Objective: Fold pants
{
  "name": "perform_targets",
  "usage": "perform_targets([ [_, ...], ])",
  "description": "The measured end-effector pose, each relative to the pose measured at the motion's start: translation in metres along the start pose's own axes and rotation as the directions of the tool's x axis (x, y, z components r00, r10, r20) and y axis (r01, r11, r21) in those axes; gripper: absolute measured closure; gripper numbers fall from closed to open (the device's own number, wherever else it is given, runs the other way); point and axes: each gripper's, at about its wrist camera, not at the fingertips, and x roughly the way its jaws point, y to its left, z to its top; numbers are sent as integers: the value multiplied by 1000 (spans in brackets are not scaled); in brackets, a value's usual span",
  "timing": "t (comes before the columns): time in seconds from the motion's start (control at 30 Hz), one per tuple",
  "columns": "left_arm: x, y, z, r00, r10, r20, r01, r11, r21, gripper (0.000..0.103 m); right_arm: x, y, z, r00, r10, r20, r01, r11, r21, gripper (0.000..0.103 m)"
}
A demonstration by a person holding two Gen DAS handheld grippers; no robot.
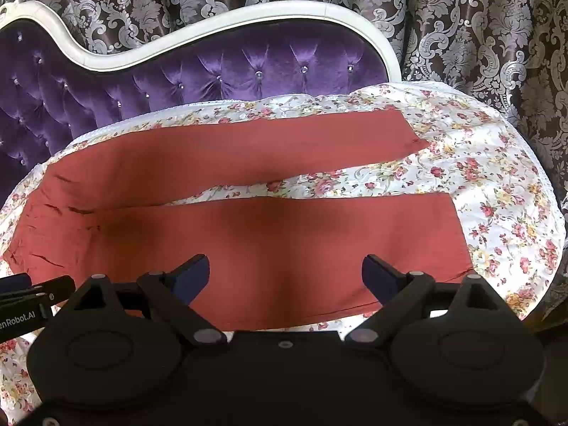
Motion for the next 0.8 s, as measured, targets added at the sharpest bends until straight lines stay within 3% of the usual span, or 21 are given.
perform_targets([
  [0.8,-4,-3,3,1000,15,12,-15,1000,10,37,0,3,-1,1000,19,-4,-19,1000,-11,9],
])
